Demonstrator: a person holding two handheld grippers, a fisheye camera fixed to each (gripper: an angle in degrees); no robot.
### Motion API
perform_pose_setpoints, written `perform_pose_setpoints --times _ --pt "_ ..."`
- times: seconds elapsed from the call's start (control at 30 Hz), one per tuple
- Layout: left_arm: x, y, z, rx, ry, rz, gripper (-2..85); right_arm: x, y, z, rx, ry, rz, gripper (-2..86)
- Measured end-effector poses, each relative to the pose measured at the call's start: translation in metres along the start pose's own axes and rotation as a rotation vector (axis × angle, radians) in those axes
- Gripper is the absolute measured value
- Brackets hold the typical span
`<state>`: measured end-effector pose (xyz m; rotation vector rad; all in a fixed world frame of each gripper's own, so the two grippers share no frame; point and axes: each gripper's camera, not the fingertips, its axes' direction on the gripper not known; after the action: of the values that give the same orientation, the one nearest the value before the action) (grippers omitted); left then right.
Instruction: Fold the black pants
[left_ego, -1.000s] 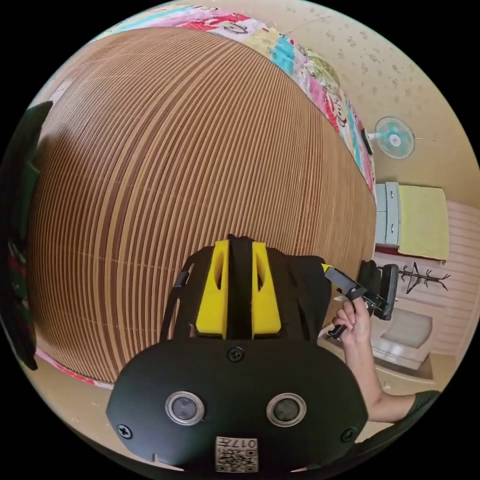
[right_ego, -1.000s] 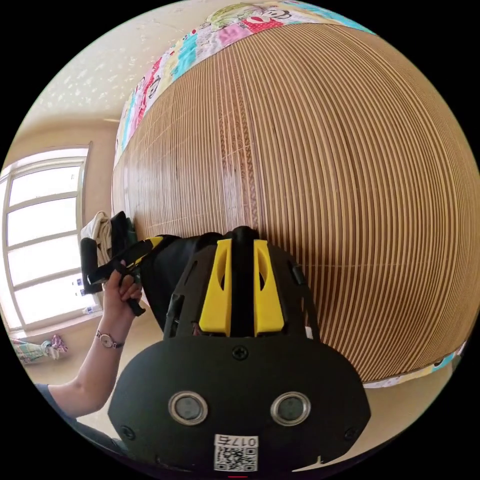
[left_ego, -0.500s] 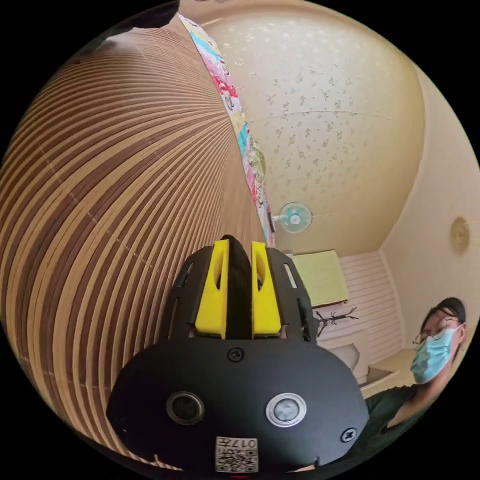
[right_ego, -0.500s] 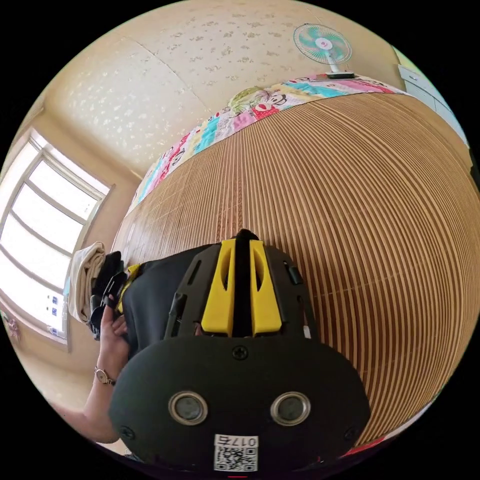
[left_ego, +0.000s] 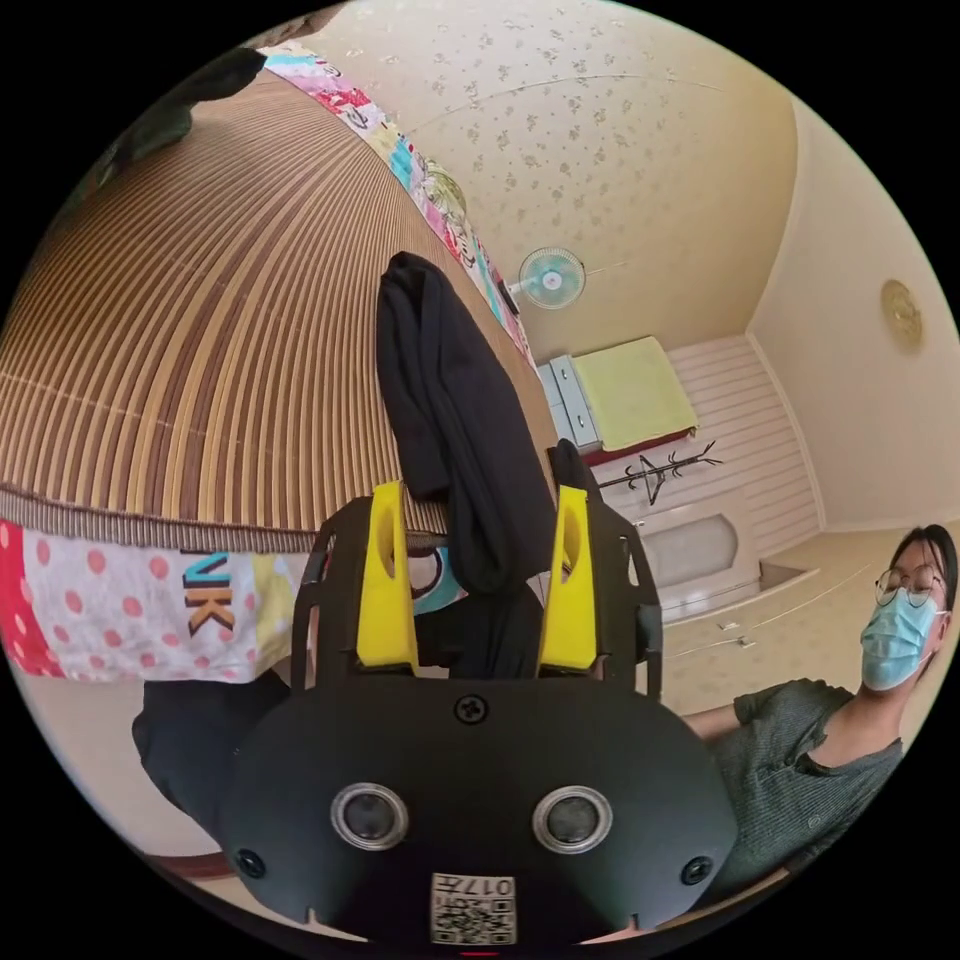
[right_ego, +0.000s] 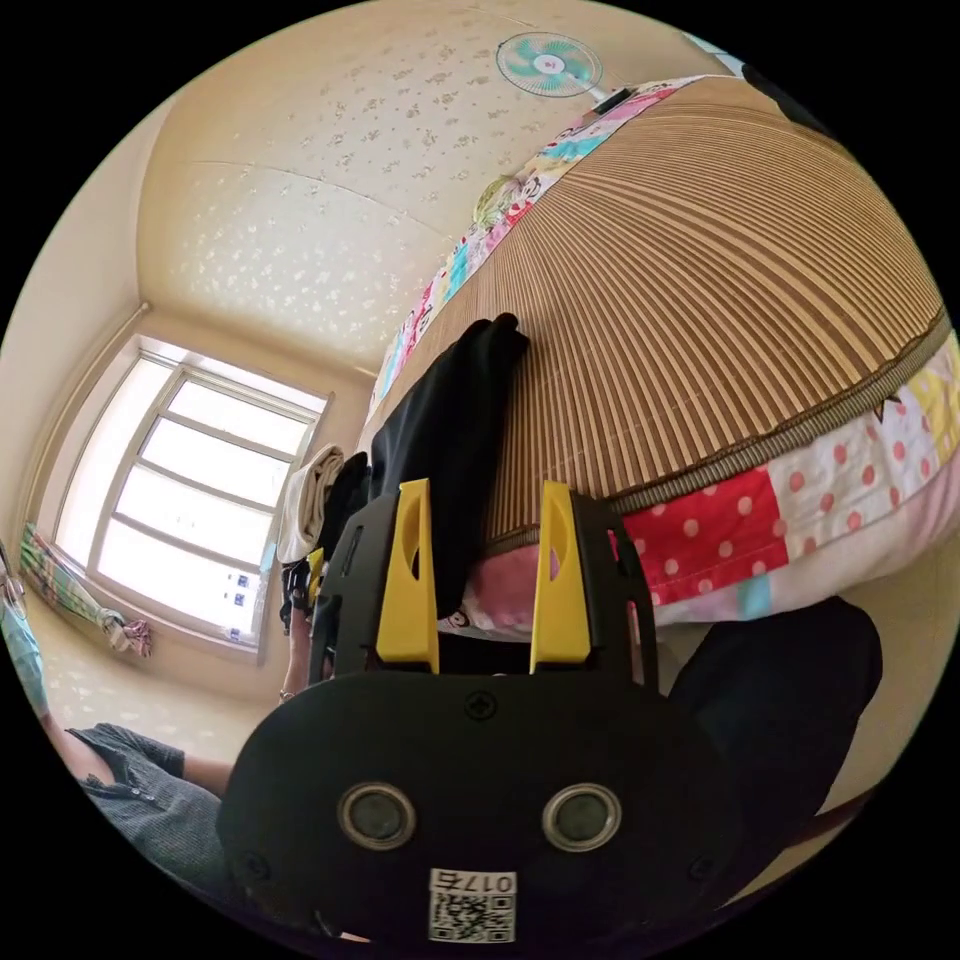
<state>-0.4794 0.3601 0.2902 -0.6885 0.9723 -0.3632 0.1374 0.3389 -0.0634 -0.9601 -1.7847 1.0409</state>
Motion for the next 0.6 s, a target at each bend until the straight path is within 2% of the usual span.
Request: perform_pose_setpoints --times 0.1,0.27,0.4,0.6 --pt "0.004 0.005 -0.021 0.031 0.035 0.024 20.1 -0.028 0.005 -0.007 -0.048 0.011 -0.046 16.4" --pt "-0.014 -0.010 -0.026 -0.002 -0.004 0.023 20.4 -0.068 -0.004 -0.017 -0.076 -0.001 -0.064 18.4" --pt "-0.051 -0.042 -0.001 -0.071 0.008 -0.013 21.5 -0.077 -0.019 0.001 -0.126 0.029 -0.058 20.2" --pt "-0.097 -0.089 0.037 -0.141 0.018 -0.012 18.4 -0.083 -0.045 0.054 -0.207 -0.077 -0.051 21.7"
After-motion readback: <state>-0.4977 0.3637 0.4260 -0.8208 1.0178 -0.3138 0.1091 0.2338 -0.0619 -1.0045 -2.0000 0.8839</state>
